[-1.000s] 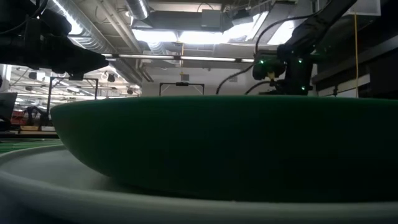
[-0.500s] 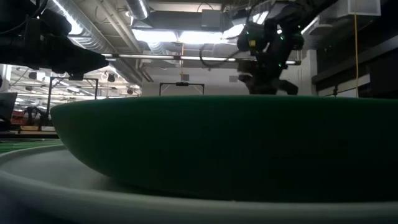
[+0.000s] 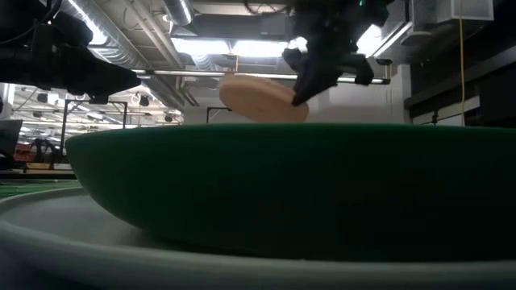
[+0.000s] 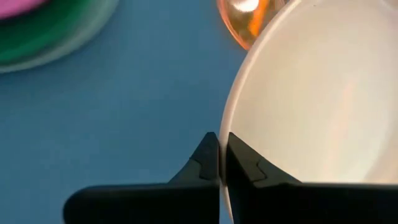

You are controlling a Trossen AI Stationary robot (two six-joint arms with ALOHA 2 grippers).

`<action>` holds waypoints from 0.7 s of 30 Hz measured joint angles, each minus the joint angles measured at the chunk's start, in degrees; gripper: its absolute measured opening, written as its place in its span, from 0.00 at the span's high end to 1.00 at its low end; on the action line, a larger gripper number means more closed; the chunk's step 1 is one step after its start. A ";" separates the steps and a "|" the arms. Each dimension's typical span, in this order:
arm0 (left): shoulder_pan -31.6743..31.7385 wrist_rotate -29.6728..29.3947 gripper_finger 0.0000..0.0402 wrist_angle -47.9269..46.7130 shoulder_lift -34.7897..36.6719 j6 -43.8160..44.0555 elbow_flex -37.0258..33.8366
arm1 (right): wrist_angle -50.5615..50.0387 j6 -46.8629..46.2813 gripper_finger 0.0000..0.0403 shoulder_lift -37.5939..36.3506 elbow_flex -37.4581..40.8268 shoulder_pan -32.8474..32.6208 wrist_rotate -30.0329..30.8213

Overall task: Stack plastic plates
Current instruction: Stack the white plate on the pink plate

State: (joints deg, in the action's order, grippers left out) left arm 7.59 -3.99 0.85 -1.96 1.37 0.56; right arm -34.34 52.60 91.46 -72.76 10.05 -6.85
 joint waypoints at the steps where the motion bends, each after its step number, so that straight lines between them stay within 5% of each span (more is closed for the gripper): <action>1: -0.02 0.01 0.72 0.02 -0.02 0.00 0.01 | -0.01 0.72 1.00 0.00 -0.09 -1.46 0.00; 21: -0.01 0.01 0.72 0.02 -0.01 0.01 0.01 | -0.46 10.83 1.00 0.28 1.34 -22.27 0.15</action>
State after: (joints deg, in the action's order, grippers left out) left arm 7.58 -3.98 0.86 -1.96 1.37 0.57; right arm -34.80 63.42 91.74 -71.43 -12.22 -6.70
